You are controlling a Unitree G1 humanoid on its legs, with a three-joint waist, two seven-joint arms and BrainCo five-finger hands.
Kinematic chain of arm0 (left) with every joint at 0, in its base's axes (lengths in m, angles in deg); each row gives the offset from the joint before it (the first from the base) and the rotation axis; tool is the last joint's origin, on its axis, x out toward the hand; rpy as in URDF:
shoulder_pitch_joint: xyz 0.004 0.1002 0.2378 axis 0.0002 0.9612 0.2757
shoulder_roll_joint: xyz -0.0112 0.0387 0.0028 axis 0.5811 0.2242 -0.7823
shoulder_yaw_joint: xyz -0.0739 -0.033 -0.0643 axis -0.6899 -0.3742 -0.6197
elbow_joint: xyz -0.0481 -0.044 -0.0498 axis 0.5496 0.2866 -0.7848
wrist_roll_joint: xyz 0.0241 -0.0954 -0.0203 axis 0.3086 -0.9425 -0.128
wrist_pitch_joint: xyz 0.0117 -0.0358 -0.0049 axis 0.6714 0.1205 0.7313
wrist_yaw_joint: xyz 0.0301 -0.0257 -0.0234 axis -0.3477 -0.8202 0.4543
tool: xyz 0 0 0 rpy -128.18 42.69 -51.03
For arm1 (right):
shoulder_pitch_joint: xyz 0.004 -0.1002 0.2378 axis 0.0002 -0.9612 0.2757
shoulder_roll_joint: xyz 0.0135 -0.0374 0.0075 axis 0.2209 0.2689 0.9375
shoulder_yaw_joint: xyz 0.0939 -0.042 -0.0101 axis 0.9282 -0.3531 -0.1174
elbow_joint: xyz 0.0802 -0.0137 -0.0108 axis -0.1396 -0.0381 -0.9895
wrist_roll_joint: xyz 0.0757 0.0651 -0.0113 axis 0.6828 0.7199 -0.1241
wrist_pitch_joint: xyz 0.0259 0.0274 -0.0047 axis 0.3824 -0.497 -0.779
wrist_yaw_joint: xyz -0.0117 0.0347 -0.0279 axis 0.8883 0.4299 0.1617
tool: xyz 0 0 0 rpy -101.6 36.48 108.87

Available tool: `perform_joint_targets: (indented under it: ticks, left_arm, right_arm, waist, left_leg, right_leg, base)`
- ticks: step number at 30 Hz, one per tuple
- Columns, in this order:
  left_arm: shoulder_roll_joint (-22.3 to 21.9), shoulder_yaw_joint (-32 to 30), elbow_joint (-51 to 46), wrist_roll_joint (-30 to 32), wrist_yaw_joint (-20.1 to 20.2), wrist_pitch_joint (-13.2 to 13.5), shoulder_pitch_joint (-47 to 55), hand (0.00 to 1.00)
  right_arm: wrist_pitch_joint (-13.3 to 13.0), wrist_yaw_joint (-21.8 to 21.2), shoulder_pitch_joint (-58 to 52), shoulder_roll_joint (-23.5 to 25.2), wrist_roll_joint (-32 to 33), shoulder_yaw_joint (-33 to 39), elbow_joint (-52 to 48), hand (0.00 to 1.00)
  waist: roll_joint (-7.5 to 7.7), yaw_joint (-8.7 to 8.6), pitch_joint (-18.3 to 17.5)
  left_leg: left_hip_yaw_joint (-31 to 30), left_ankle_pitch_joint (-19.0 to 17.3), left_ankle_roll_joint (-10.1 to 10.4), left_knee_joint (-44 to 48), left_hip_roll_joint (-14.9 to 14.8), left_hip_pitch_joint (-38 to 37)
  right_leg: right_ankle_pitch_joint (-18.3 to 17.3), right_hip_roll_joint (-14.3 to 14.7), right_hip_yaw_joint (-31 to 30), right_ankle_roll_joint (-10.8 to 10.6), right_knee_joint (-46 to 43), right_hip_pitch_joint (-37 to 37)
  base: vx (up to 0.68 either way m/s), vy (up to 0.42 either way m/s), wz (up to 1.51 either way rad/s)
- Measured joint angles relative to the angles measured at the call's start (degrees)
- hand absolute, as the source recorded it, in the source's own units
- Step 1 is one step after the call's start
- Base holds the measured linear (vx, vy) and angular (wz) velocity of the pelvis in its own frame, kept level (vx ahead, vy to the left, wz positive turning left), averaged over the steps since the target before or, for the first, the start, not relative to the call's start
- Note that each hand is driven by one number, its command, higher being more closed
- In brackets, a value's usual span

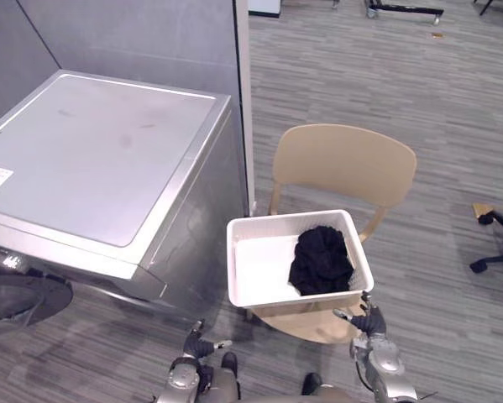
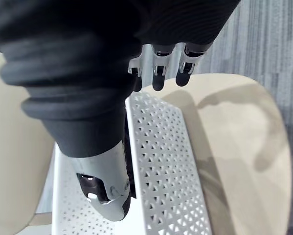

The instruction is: Pick up the laundry basket with both hands and put the clothes into the washing machine.

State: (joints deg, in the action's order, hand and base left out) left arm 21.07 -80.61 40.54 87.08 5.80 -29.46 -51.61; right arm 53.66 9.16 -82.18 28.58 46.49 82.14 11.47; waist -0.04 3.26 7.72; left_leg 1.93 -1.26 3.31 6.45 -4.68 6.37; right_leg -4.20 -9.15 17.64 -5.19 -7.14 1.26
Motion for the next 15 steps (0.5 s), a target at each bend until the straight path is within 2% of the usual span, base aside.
perform_joint_targets:
  ticks: [2, 6, 9, 12, 15]
  left_arm:
    - [1.03, 0.79, 0.72, 0.08, 0.02, 0.0, 1.08, 0.0]
    - [1.34, 0.82, 0.92, 0.52, 0.03, 0.07, 1.69, 0.0]
    - [1.92, 1.59, 0.9, 0.66, 0.22, 0.25, 1.91, 0.0]
    - [2.05, 1.78, 0.87, 0.67, 0.71, 0.37, 1.89, 0.0]
    - [2.21, 1.8, 0.67, 0.67, 1.45, 1.33, 1.76, 0.0]
  right_arm:
    - [0.21, 0.25, -1.21, -0.13, -2.36, 0.59, -8.88, 0.0]
    - [-0.65, 1.12, -1.69, -0.98, -8.56, 0.41, -18.79, 0.0]
    - [-0.97, 0.96, -1.2, -2.79, -10.36, -0.15, -19.95, 0.0]
    - [-0.92, 0.27, 0.82, -5.85, -10.65, -1.97, -18.61, 0.0]
    - [-0.89, -0.31, 8.23, -10.35, -10.74, -5.48, -12.64, 0.0]
  waist:
    - [0.43, -0.9, -0.34]
    - [1.37, -0.87, -1.52]
    - [2.1, -0.91, -2.28]
    - [1.96, -0.96, -2.25]
    - [1.52, -0.89, -1.98]
  left_leg:
    - [0.09, 2.32, 0.2, -3.93, 0.02, -1.47]
    - [1.92, 3.83, 0.24, -8.32, -0.21, -3.09]
    - [2.86, 4.07, -0.05, -9.91, -0.2, -3.01]
    - [2.76, 4.4, -0.29, -10.42, 0.46, -2.18]
    - [1.16, 5.43, -1.04, -9.25, 1.49, 1.1]
  right_leg:
    - [0.49, 0.12, 0.23, 0.21, 0.4, 0.03]
    - [0.94, 0.98, -0.62, 0.24, 1.24, 0.17]
    - [1.08, 1.26, -0.88, -0.27, 2.46, 0.38]
    - [1.19, 0.91, -1.07, -0.47, 2.53, 1.49]
    - [1.8, 0.07, 0.05, -0.6, 2.44, 3.36]
  base:
    - [-0.08, 0.003, 0.08]
    - [-0.08, 0.001, -0.11]
    - [-0.04, 0.008, -0.06]
    - [0.01, 0.014, 0.01]
    - [0.05, 0.047, 0.28]
